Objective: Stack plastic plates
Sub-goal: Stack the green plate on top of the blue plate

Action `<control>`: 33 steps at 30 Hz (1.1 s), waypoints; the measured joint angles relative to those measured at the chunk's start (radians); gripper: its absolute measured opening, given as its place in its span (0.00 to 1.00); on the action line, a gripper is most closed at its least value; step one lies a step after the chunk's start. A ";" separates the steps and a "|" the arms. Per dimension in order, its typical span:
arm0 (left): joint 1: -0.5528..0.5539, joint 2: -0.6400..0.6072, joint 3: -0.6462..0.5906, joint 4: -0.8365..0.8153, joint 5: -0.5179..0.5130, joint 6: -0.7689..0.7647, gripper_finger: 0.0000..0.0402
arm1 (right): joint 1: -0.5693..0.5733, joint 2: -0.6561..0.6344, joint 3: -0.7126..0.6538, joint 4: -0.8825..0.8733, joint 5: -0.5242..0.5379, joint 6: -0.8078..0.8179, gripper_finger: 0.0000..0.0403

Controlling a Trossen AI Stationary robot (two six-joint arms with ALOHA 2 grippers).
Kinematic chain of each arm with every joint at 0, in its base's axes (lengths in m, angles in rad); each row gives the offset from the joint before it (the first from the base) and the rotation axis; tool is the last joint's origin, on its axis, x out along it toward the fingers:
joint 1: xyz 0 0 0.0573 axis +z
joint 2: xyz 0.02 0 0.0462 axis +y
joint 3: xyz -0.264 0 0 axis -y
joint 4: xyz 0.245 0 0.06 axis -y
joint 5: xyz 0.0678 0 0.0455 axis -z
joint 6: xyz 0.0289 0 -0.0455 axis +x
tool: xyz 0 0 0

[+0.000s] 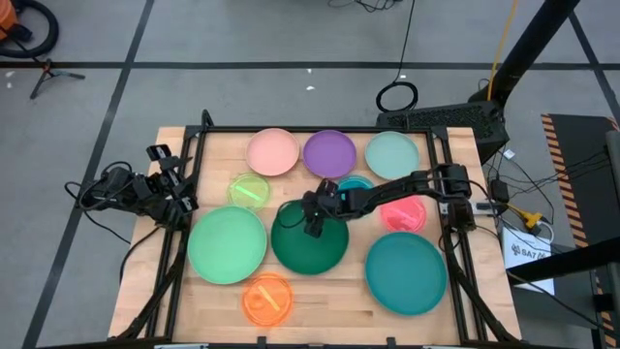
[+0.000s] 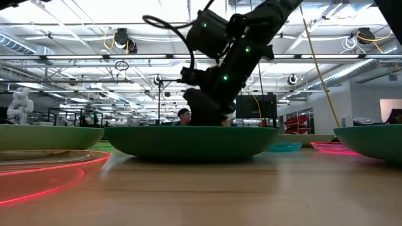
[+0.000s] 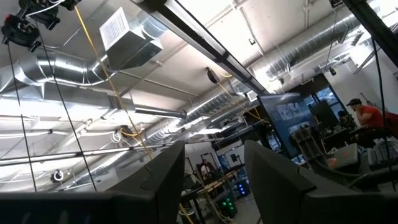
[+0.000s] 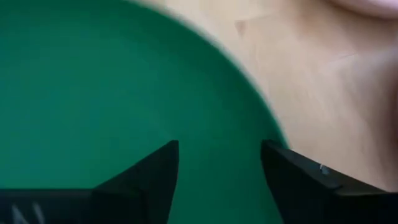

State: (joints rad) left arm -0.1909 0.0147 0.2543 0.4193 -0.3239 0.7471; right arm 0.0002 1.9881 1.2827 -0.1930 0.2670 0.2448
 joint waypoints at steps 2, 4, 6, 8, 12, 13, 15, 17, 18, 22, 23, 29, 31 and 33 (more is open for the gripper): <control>0.000 0.000 0.000 0.000 0.000 0.003 0.43 | -0.016 0.000 0.000 -0.003 -0.040 -0.023 0.52; 0.000 0.000 0.000 -0.003 0.000 0.007 0.43 | -0.027 -0.003 0.001 -0.005 -0.064 -0.029 0.51; 0.000 0.000 0.000 -0.006 0.000 0.008 0.43 | -0.029 -0.003 0.011 -0.012 -0.067 -0.037 0.51; 0.000 0.000 0.000 -0.005 0.000 0.008 0.43 | -0.028 -0.004 0.031 -0.035 -0.066 -0.060 0.51; 0.000 0.000 0.000 -0.010 0.000 0.010 0.43 | -0.019 -0.005 0.104 -0.120 -0.059 -0.106 0.51; 0.000 0.000 0.000 -0.011 0.000 0.010 0.43 | -0.019 -0.006 0.125 -0.158 -0.057 -0.112 0.51; 0.000 0.000 0.000 -0.012 0.000 0.010 0.43 | -0.019 -0.007 0.161 -0.229 -0.055 -0.115 0.52; 0.000 0.000 0.000 -0.012 0.000 0.010 0.43 | -0.032 -0.007 0.189 -0.307 -0.055 -0.114 0.52; 0.000 0.000 0.000 -0.012 0.000 0.010 0.43 | -0.040 -0.007 0.198 -0.335 -0.054 -0.113 0.52; 0.000 0.000 0.000 -0.012 0.000 0.010 0.43 | -0.075 -0.007 0.203 -0.397 -0.060 -0.102 0.52; 0.000 0.000 0.000 -0.012 0.000 0.010 0.43 | -0.082 -0.007 0.203 -0.408 -0.064 -0.099 0.52; 0.000 0.000 0.000 -0.012 0.000 0.009 0.43 | -0.119 -0.007 0.203 -0.404 -0.170 -0.064 0.52; 0.000 0.000 0.000 -0.012 0.000 0.011 0.43 | -0.122 -0.007 0.203 -0.402 -0.177 -0.057 0.52; 0.000 0.000 0.000 -0.012 0.000 0.014 0.43 | -0.124 -0.007 0.203 -0.402 -0.192 -0.048 0.52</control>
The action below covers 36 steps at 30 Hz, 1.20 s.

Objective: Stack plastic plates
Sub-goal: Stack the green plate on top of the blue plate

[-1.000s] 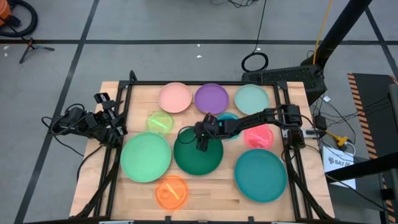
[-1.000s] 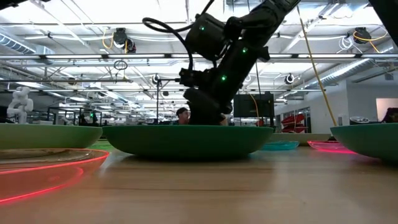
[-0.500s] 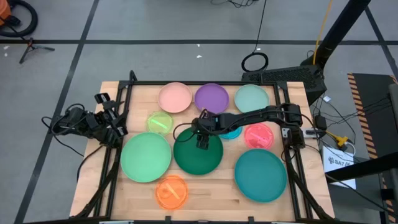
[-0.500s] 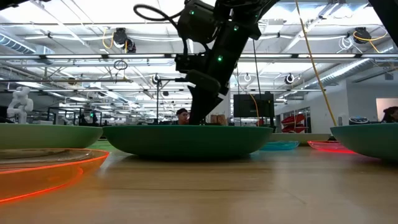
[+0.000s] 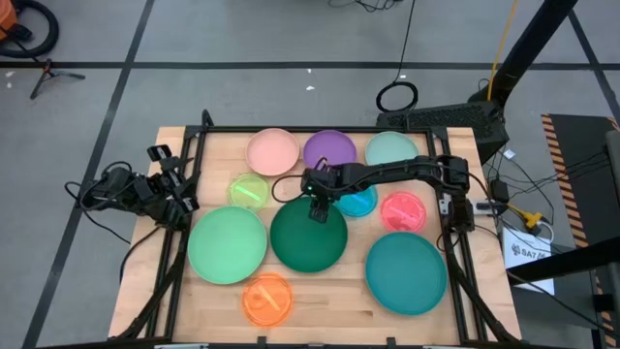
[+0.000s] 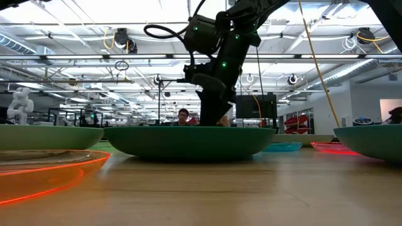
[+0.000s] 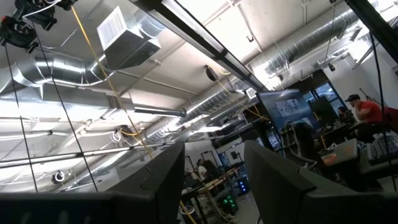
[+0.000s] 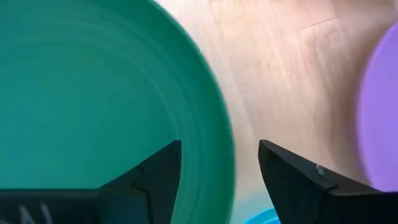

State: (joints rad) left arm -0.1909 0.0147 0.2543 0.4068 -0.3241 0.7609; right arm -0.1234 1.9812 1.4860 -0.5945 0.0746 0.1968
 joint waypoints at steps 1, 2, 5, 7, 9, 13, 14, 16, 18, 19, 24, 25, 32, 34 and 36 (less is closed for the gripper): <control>0.000 0.000 0.000 -0.001 0.000 0.000 0.43 | 0.000 0.000 0.000 0.000 0.000 0.003 0.52; 0.000 0.000 0.000 -0.001 0.000 0.001 0.43 | 0.000 0.000 0.000 0.000 0.000 0.004 0.52; 0.000 0.000 0.000 -0.001 0.000 0.001 0.43 | 0.000 0.000 0.000 0.003 0.000 0.007 0.52; 0.000 0.000 0.000 -0.001 0.000 0.001 0.43 | 0.000 0.000 0.000 0.003 0.001 0.017 0.52; 0.000 0.000 0.000 -0.002 0.000 0.001 0.43 | 0.000 0.000 0.000 0.004 0.001 0.026 0.52; 0.000 0.000 0.000 -0.002 0.000 0.001 0.43 | 0.000 0.000 0.000 0.014 0.003 0.027 0.52; 0.000 0.000 0.000 -0.002 0.000 0.001 0.43 | 0.000 0.000 0.000 0.020 0.004 0.027 0.52; 0.000 0.000 0.000 -0.002 0.000 0.001 0.43 | 0.000 0.000 0.000 0.026 0.004 0.027 0.52; 0.000 0.000 0.000 -0.002 0.000 0.001 0.43 | 0.000 0.001 0.000 0.030 0.007 0.027 0.52; 0.000 0.000 0.000 -0.002 0.000 0.001 0.43 | -0.001 0.001 0.000 0.033 0.008 0.027 0.52; 0.000 0.000 0.000 -0.002 0.000 0.001 0.43 | -0.001 0.002 0.000 0.036 0.010 0.027 0.52; 0.000 0.000 0.000 -0.002 0.000 0.001 0.43 | -0.001 0.002 -0.001 0.037 0.010 0.027 0.52; 0.000 0.000 0.000 -0.002 0.000 0.002 0.43 | -0.001 0.002 -0.058 0.069 0.033 0.029 0.52; 0.000 0.000 0.000 -0.002 0.000 0.004 0.43 | -0.001 0.003 -0.069 0.069 0.032 0.040 0.52; 0.000 0.000 0.000 -0.001 0.000 0.004 0.43 | -0.001 0.003 -0.072 0.073 0.028 0.052 0.52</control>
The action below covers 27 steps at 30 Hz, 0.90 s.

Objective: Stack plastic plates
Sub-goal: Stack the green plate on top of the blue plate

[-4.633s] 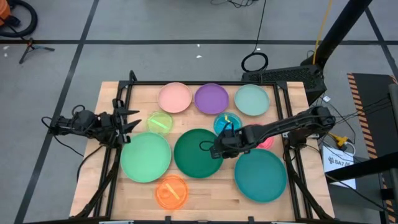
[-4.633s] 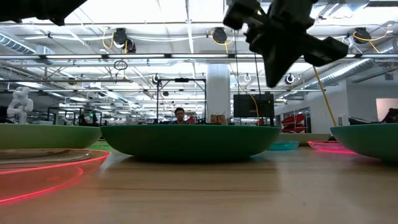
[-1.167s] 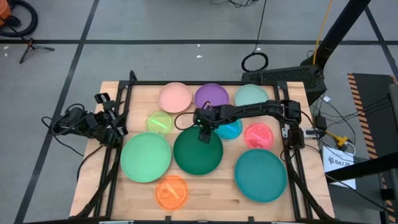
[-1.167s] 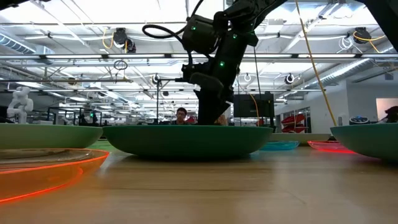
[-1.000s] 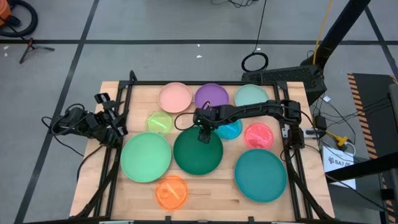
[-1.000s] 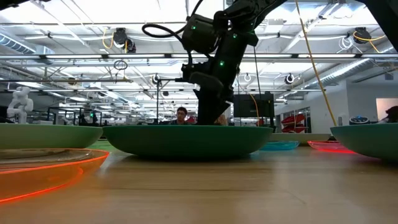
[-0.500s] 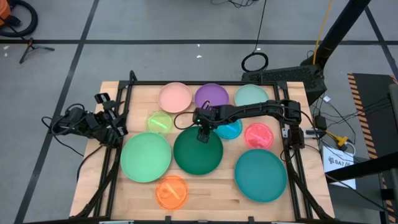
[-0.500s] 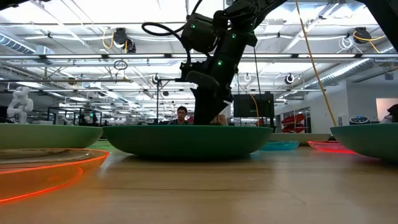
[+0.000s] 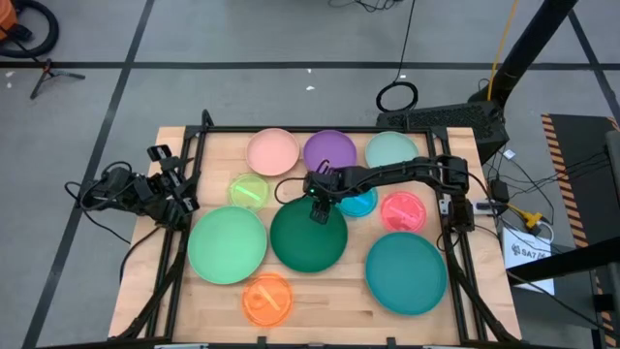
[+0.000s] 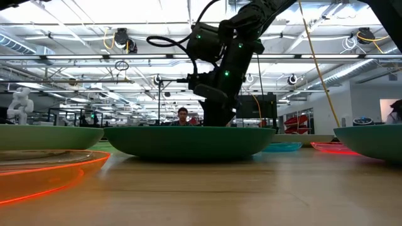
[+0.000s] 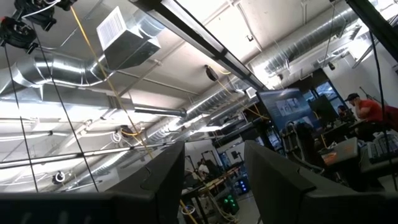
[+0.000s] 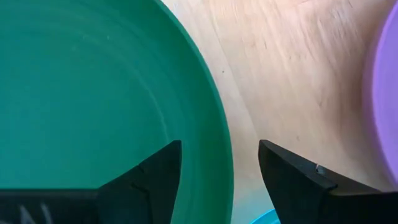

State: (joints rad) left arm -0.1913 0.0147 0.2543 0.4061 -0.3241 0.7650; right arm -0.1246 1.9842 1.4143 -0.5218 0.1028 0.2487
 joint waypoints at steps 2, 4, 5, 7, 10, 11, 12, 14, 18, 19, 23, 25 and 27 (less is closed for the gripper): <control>0.000 0.000 0.000 0.000 0.000 0.000 0.43 | 0.002 0.000 -0.002 0.005 0.000 0.001 0.51; 0.000 0.000 0.000 0.001 0.000 0.000 0.43 | 0.006 0.000 -0.006 0.008 -0.001 0.001 0.48; 0.000 0.000 0.000 0.001 0.000 0.000 0.43 | 0.008 0.000 -0.006 0.012 -0.001 0.001 0.46; 0.000 0.000 0.000 0.001 0.000 -0.001 0.43 | 0.008 0.000 -0.006 0.032 -0.002 0.001 0.41; 0.000 0.000 0.000 0.002 0.000 -0.001 0.43 | 0.009 0.000 -0.006 0.045 -0.001 0.001 0.31; 0.000 0.000 0.000 0.003 0.000 -0.001 0.43 | 0.009 0.000 -0.006 0.047 0.000 0.001 0.28; 0.000 0.000 0.000 0.004 0.000 -0.001 0.43 | 0.008 0.000 -0.006 0.049 0.000 0.001 0.24; 0.000 0.000 0.000 0.004 0.000 0.000 0.43 | 0.008 0.000 -0.006 0.050 0.001 0.001 0.17; 0.000 0.000 0.000 0.004 0.000 -0.001 0.43 | 0.008 -0.001 -0.006 0.050 -0.002 0.000 0.04; 0.000 0.000 0.000 0.003 0.000 -0.001 0.43 | 0.008 -0.001 -0.006 0.050 -0.004 -0.001 0.03; 0.000 0.000 0.000 0.003 0.000 -0.008 0.43 | 0.008 -0.001 -0.006 0.054 -0.004 0.007 0.03; 0.000 0.000 0.000 0.003 0.000 -0.011 0.43 | 0.006 -0.004 -0.005 0.053 -0.005 0.000 0.02; 0.000 0.000 0.000 0.003 0.000 -0.014 0.43 | 0.003 -0.018 -0.005 0.044 -0.009 -0.012 0.01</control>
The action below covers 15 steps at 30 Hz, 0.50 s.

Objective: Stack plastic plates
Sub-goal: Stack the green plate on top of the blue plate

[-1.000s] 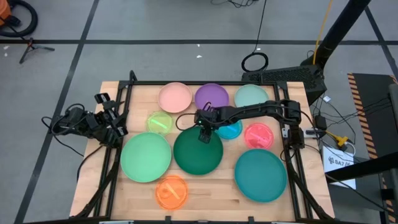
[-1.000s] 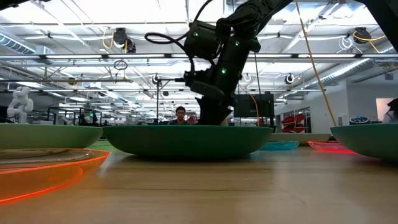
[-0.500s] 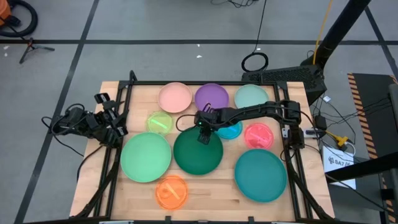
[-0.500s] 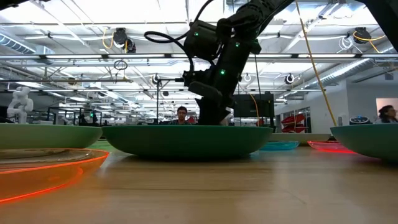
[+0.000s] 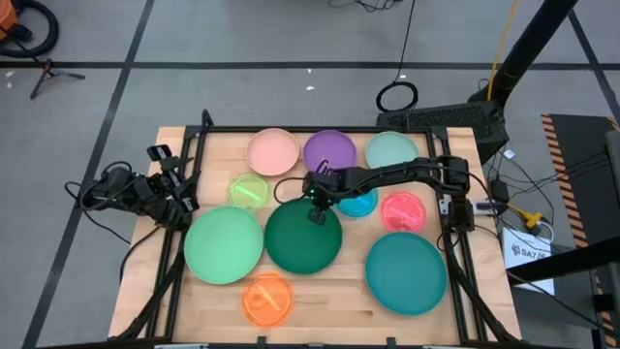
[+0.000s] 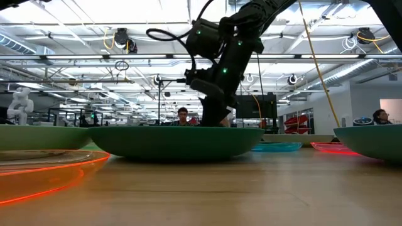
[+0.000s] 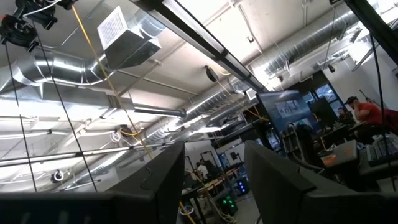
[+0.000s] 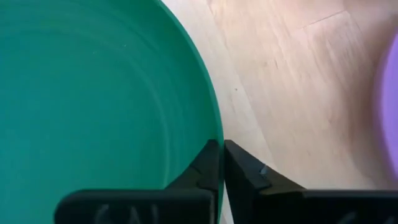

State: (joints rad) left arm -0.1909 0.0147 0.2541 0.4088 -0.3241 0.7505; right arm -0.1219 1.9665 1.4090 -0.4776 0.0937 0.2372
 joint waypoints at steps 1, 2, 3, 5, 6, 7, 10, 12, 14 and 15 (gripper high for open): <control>0.000 0.000 0.000 0.000 0.000 -0.003 0.43 | -0.001 -0.011 0.000 0.000 0.000 -0.007 0.01; 0.000 0.000 0.000 -0.001 0.000 -0.006 0.43 | -0.002 -0.026 0.000 -0.004 0.001 -0.014 0.01; 0.000 0.000 0.000 -0.001 0.000 -0.012 0.43 | -0.003 -0.040 0.000 -0.008 0.002 -0.019 0.01; 0.000 0.000 0.000 0.000 0.000 -0.021 0.43 | -0.003 -0.079 0.000 -0.018 0.004 -0.036 0.01; 0.000 0.000 0.000 0.000 0.000 -0.028 0.43 | -0.003 -0.102 0.000 -0.032 0.001 -0.042 0.01; 0.000 0.000 0.000 0.001 0.000 -0.031 0.43 | -0.003 -0.125 0.000 -0.041 -0.009 -0.046 0.01; 0.000 0.000 0.000 0.000 0.000 -0.053 0.43 | -0.002 -0.208 0.000 -0.087 -0.035 -0.051 0.01; 0.000 0.000 0.000 0.000 0.000 -0.069 0.43 | 0.004 -0.265 0.000 -0.123 -0.054 -0.053 0.01; 0.000 0.000 0.000 0.000 0.000 -0.090 0.43 | 0.015 -0.325 0.000 -0.172 -0.071 -0.056 0.00; 0.000 0.000 0.000 0.001 0.000 -0.099 0.43 | 0.022 -0.354 0.000 -0.200 -0.072 -0.055 0.00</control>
State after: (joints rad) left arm -0.1909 0.0147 0.2539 0.4095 -0.3237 0.6513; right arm -0.1001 1.6126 1.4090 -0.6776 0.0216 0.1820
